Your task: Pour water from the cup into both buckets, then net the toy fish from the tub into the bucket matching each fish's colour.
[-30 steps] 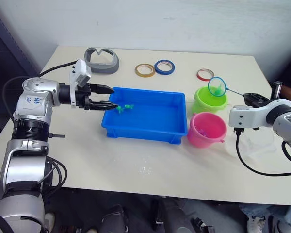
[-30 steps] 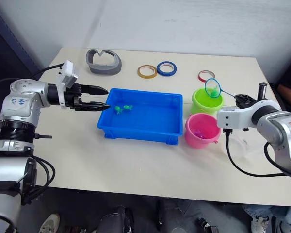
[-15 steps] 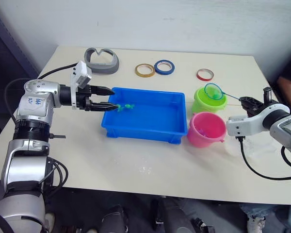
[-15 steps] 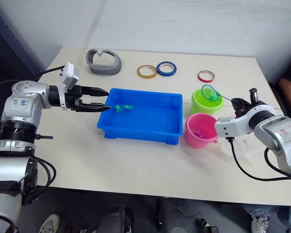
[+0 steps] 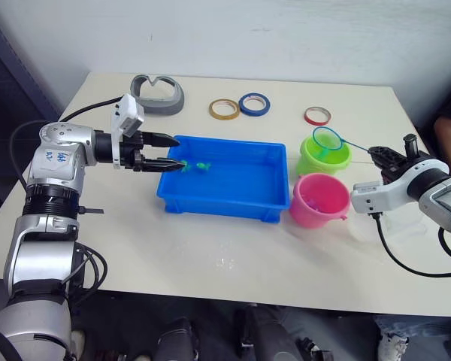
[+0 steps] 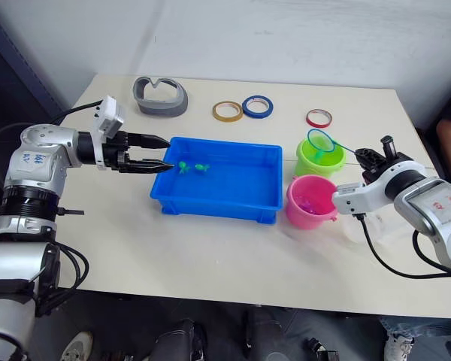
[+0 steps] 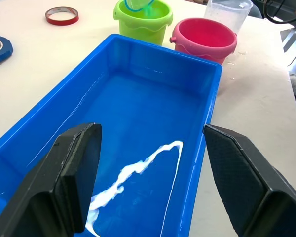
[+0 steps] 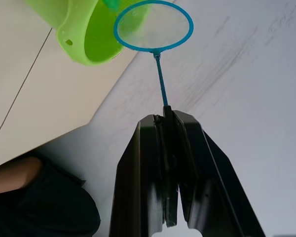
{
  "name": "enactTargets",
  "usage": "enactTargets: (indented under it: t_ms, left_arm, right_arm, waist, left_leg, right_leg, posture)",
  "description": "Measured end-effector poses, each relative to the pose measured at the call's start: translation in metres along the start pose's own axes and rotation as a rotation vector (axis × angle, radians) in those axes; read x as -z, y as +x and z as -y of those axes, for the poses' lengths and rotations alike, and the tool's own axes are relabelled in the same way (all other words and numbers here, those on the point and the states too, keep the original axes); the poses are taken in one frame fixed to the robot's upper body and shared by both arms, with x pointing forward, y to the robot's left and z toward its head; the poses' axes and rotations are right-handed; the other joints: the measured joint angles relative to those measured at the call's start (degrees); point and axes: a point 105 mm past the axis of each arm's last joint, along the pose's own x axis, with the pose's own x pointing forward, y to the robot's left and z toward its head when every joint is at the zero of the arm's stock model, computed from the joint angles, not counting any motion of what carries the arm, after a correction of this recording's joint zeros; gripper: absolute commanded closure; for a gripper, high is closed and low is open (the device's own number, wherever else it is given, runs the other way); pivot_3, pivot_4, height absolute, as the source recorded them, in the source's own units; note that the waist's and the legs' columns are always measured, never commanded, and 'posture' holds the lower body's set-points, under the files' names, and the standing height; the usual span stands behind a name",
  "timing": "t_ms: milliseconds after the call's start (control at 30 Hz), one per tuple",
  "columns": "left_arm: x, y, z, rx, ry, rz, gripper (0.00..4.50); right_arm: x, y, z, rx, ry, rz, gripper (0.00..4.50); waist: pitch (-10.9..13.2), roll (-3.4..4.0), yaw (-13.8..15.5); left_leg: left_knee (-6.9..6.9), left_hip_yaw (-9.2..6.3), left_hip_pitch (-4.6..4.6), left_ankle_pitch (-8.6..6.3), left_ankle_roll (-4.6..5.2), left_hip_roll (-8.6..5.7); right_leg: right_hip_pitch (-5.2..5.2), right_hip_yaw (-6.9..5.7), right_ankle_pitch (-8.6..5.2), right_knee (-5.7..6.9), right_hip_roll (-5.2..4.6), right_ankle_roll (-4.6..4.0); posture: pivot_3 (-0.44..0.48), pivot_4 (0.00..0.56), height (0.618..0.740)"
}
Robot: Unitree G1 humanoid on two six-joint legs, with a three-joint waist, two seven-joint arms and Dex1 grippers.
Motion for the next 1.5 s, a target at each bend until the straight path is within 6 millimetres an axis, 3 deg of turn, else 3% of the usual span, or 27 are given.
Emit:
enactTargets:
  t_ms: [267, 400, 533, 600, 700, 833, 967, 1200, 1500]
  left_arm:
    - [0.000, 0.000, 0.000, -0.001, 0.000, -0.002, 0.90]
    - [0.002, -0.003, -0.002, -0.012, -0.004, -0.014, 0.90]
    - [0.012, -0.029, -0.011, -0.096, -0.002, -0.088, 0.90]
    - [0.016, -0.044, -0.015, -0.139, 0.005, -0.130, 0.90]
    - [0.016, -0.059, -0.018, -0.186, 0.025, -0.162, 0.90]
    - [0.029, -0.077, -0.017, -0.230, 0.004, -0.208, 0.90]
    - [0.042, -0.090, -0.011, -0.255, -0.037, -0.241, 0.90]
    - [0.038, -0.097, -0.004, -0.279, -0.034, -0.223, 0.90]
    - [0.043, -0.095, 0.004, -0.288, -0.061, -0.214, 0.90]
  right_arm:
    - [0.006, -0.002, 0.004, 0.019, 0.010, -0.025, 4.50]
    - [0.011, 0.001, 0.014, 0.019, 0.221, -0.045, 4.50]
    - [0.017, 0.000, 0.047, 0.065, 0.564, -0.016, 4.50]
    - [0.008, 0.002, 0.056, 0.050, 0.752, 0.049, 4.50]
    - [-0.016, 0.010, 0.052, -0.054, 0.988, 0.151, 4.50]
    - [-0.050, 0.019, 0.051, -0.166, 1.138, 0.260, 4.50]
    - [-0.078, 0.021, 0.057, -0.244, 1.227, 0.347, 4.50]
    - [-0.124, 0.027, 0.061, -0.375, 1.305, 0.474, 4.50]
    - [-0.147, 0.041, 0.048, -0.472, 1.332, 0.454, 4.50]
  waist:
    - [0.0, 0.00, 0.0]
    - [0.0, 0.01, -0.2]
    - [0.0, -0.02, -0.8]
    - [0.0, -0.04, -1.1]
    - [0.0, -0.04, -0.9]
    - [0.0, -0.03, -1.1]
    - [0.0, -0.04, -1.1]
    - [0.0, -0.05, -1.1]
    - [0.0, -0.05, -1.3]
  left_leg:
    - [0.04, 0.01, 0.01, 0.00, 0.00, 0.00]
    - [0.10, 0.04, 0.04, 0.01, -0.01, -0.01]
    - [0.07, 0.01, 0.17, 0.06, -0.13, 0.03]
    - [0.06, -0.02, 0.17, 0.07, -0.15, 0.02]
    - [0.06, -0.04, 0.13, 0.06, -0.12, 0.01]
    - [0.02, -0.03, 0.12, 0.04, -0.07, 0.00]
    - [0.04, -0.10, 0.08, 0.03, -0.07, 0.01]
    - [0.05, -0.14, 0.04, 0.02, -0.05, 0.00]
    - [0.06, -0.15, 0.02, 0.02, -0.04, 0.00]
  right_leg:
    - [0.00, 0.00, 0.00, 0.05, 0.00, 0.00]
    - [0.00, 0.05, 0.00, 0.16, 0.03, 0.00]
    - [0.00, 0.04, -0.01, 0.28, 0.08, -0.03]
    - [0.00, 0.04, -0.01, 0.31, 0.06, -0.03]
    - [0.00, 0.01, -0.02, 0.29, 0.01, -0.04]
    - [-0.03, 0.02, -0.02, 0.29, -0.02, -0.05]
    - [-0.04, -0.04, -0.02, 0.29, -0.03, -0.06]
    - [-0.04, -0.08, -0.02, 0.26, -0.07, -0.06]
    - [-0.04, -0.08, -0.02, 0.25, -0.06, -0.06]
  posture:
    - [0.000, 0.150, 0.693]
    - [0.000, 0.150, 0.693]
    - [0.000, 0.150, 0.693]
    - [0.000, 0.150, 0.693]
    - [0.000, 0.150, 0.693]
    - [0.000, 0.150, 0.693]
    - [0.000, 0.150, 0.693]
    - [0.000, 0.150, 0.693]
    - [0.000, 0.150, 0.693]
